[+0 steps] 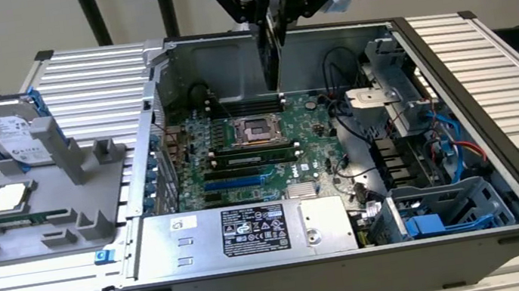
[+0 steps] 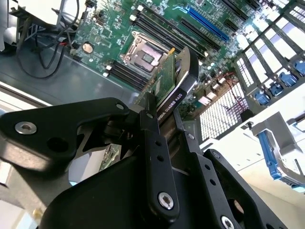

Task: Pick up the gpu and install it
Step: 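Insert the gpu into the slot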

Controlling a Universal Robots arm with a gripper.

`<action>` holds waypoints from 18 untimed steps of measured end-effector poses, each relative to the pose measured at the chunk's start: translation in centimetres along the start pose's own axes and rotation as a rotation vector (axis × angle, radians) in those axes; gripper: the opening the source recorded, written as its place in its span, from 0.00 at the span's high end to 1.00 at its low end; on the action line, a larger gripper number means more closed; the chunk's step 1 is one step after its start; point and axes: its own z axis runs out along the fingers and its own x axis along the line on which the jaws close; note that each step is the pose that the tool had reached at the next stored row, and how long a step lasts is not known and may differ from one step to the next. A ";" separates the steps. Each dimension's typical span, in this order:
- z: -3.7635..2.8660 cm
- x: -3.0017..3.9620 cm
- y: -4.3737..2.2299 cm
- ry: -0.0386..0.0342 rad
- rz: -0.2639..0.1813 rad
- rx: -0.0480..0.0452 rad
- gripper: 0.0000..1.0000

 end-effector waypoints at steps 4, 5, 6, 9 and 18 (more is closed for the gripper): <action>0.00 0.00 0.00 0.0029 -0.010 0.0001 1.00; 0.00 0.00 0.00 0.0036 -0.012 0.0001 1.00; 0.00 0.00 0.00 0.0043 -0.015 0.0001 1.00; 0.00 0.00 0.00 0.0064 -0.022 0.0002 1.00; 0.00 0.00 0.00 0.0120 -0.041 0.0003 1.00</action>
